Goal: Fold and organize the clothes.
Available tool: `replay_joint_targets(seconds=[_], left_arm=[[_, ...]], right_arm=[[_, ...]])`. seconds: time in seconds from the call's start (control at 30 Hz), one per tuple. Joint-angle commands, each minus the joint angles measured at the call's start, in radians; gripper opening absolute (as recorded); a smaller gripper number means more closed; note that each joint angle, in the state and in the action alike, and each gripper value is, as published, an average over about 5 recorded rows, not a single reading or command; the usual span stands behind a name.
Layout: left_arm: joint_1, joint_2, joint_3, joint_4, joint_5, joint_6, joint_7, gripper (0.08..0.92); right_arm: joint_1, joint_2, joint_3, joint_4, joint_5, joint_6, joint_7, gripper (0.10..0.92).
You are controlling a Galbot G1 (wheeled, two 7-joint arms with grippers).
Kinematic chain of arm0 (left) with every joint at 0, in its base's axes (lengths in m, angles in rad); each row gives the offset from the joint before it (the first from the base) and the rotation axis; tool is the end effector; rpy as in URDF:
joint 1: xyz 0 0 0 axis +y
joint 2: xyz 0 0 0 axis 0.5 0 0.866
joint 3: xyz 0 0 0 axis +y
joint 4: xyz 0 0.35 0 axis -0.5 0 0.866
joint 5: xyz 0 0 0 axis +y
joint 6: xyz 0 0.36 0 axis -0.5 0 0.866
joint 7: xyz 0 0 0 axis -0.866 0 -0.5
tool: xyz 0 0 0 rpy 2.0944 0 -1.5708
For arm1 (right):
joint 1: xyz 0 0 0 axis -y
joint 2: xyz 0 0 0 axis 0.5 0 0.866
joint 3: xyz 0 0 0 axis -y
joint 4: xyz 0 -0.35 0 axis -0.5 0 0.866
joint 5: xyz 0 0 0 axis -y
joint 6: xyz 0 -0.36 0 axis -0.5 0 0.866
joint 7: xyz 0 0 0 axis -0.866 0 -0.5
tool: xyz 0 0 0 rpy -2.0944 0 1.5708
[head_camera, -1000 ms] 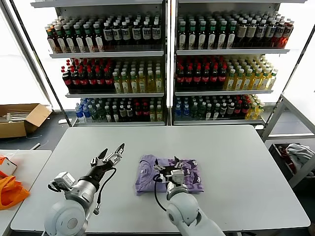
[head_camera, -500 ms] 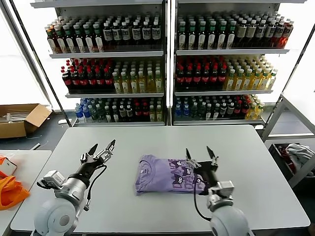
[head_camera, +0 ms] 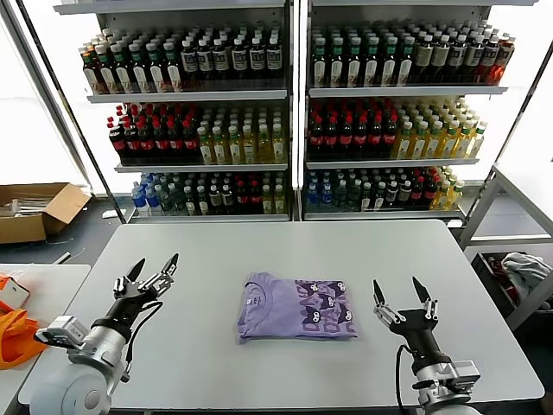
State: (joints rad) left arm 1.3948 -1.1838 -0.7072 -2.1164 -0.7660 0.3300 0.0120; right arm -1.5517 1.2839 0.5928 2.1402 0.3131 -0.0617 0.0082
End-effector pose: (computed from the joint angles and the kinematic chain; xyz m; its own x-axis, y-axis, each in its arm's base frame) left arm 0.2402 0.1136 -0.2252 -0.9819 0.1685 0.0861 0.1332 0.9387 -0.3179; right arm 0.1954 -0.0642 -0.2719 -0.9959 -0.0904 0.0009 -0.0904 0.9955 0.0281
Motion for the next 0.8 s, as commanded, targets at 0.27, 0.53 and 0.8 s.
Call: replay_joint_targets(seconds=[0.27,0.53,0.8], left_arm=[[0.135,-0.058,-0.112,-0.05,0.1,-0.022,0.114,0.823],[0.134,-0.065,-0.113,-0.037,0.209,-0.043,0.209,0.823],[0.155,-0.068,-0.111,-0.041,0.276,-0.072,0.267,0.823]], right_arm=[[-0.144,0.019,0.122,0.043,-0.031,0.076,-0.099,0.823],[-0.196,0.037,0.174,0.057,0.025,0.081,-0.119,0.823],[-0.196,0.037,0.186,0.051,0.035,0.077,-0.127,0.823]])
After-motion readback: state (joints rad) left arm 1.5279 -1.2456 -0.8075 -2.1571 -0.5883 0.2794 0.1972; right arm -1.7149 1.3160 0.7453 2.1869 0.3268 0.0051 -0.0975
